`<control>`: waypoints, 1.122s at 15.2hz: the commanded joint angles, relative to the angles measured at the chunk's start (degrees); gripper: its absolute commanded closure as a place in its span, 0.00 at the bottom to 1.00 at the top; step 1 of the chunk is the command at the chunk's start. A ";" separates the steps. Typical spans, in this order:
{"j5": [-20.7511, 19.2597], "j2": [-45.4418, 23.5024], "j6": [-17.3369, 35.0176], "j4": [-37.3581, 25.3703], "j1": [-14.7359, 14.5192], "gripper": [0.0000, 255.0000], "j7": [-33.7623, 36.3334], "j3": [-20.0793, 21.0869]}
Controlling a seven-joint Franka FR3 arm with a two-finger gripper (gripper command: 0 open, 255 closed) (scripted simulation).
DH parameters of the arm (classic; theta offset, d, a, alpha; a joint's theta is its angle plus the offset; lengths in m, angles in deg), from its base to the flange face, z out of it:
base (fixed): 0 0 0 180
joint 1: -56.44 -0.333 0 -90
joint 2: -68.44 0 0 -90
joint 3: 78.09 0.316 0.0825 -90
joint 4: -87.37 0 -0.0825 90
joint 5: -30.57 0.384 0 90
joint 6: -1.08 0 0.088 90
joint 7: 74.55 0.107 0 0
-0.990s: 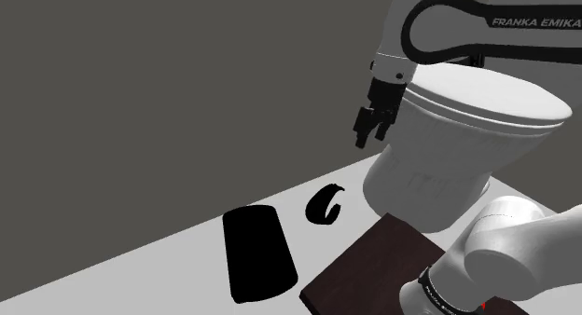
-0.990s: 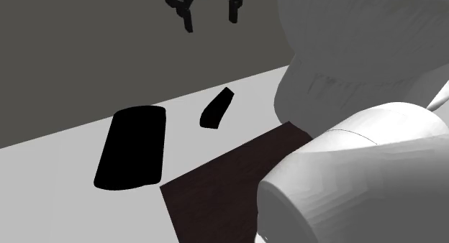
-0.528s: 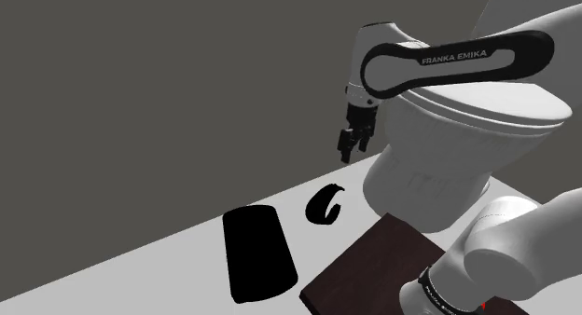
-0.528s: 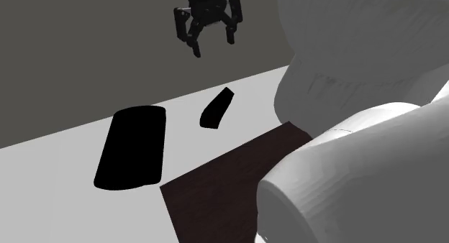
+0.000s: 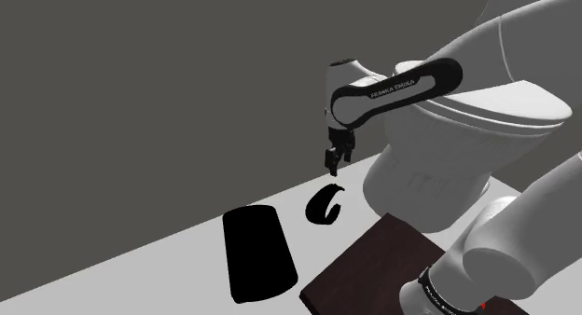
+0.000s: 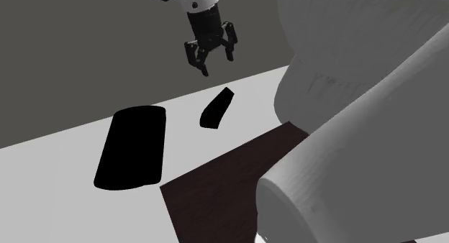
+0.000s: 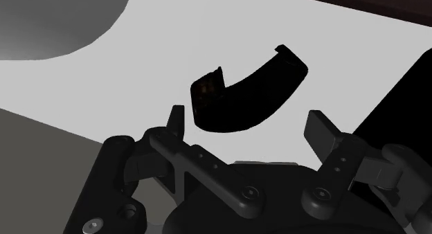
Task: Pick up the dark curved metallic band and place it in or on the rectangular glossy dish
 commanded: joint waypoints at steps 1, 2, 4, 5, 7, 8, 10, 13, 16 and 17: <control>-1.99 -4.33 2.63 -0.83 0.29 0.00 -0.40 -0.10; -3.00 -6.54 3.76 -1.47 0.43 0.00 -0.52 -0.17; -5.09 -11.03 5.87 -2.95 0.66 0.00 -0.66 -0.38; -6.16 -13.28 6.83 -3.79 0.75 0.00 -0.68 -0.51; -8.34 -17.82 8.59 -5.67 0.88 0.00 -0.67 -0.84; -9.43 -20.10 9.38 -6.71 0.92 0.00 -0.65 -1.04; -10.51 -22.33 10.73 -7.26 1.00 0.00 -0.50 -1.36; -11.18 -23.60 12.97 -6.31 1.27 0.00 -0.12 -1.73; -11.90 -24.98 15.20 -5.49 1.54 0.00 0.30 -2.12; -12.04 -25.26 15.63 -5.34 1.59 0.00 0.39 -2.20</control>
